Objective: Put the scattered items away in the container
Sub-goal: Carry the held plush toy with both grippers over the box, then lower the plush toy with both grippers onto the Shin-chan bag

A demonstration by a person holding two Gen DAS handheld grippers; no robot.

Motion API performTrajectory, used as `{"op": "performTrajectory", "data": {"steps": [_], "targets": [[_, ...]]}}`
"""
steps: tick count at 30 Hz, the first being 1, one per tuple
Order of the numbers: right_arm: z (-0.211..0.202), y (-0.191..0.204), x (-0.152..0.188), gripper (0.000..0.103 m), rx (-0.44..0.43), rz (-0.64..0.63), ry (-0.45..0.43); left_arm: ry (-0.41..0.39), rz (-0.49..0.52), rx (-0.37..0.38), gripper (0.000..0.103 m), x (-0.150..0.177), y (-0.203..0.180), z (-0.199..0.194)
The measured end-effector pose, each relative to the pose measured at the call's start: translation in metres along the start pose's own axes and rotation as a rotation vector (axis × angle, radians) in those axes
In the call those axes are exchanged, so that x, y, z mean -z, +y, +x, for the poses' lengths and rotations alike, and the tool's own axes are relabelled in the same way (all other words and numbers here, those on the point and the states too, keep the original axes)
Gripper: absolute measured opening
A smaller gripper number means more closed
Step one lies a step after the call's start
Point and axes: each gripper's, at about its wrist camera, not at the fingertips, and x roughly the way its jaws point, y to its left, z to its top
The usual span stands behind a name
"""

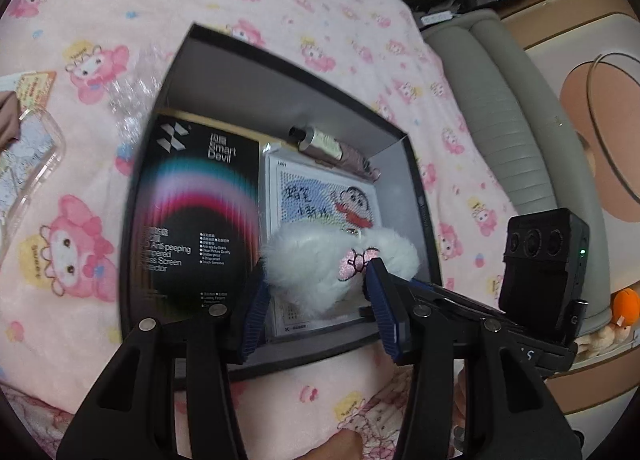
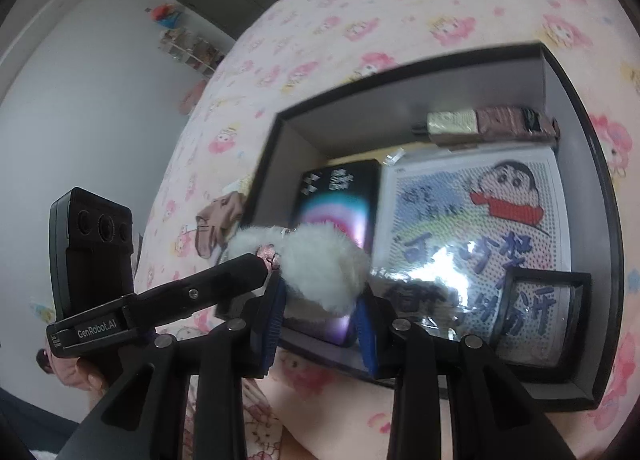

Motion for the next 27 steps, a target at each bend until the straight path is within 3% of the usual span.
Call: {"op": "performTrajectory", "data": {"steps": [10, 18, 22, 27], "targets": [[0.011, -0.029, 0.002, 0.03, 0.141, 0.053, 0.044, 0.083, -0.012, -0.012, 0.048, 0.006, 0.004, 0.038], [0.02, -0.036, 0.004, 0.03, 0.21, 0.063, 0.094, 0.103, 0.023, -0.122, 0.047, 0.012, 0.001, 0.045], [0.02, -0.037, 0.006, 0.03, 0.265, 0.053, 0.087, 0.163, 0.046, -0.204, 0.048, 0.013, 0.0, 0.055], [0.012, -0.036, 0.007, 0.03, 0.292, 0.034, 0.074, 0.143, 0.058, -0.173, 0.048, 0.01, -0.004, 0.041]]}}
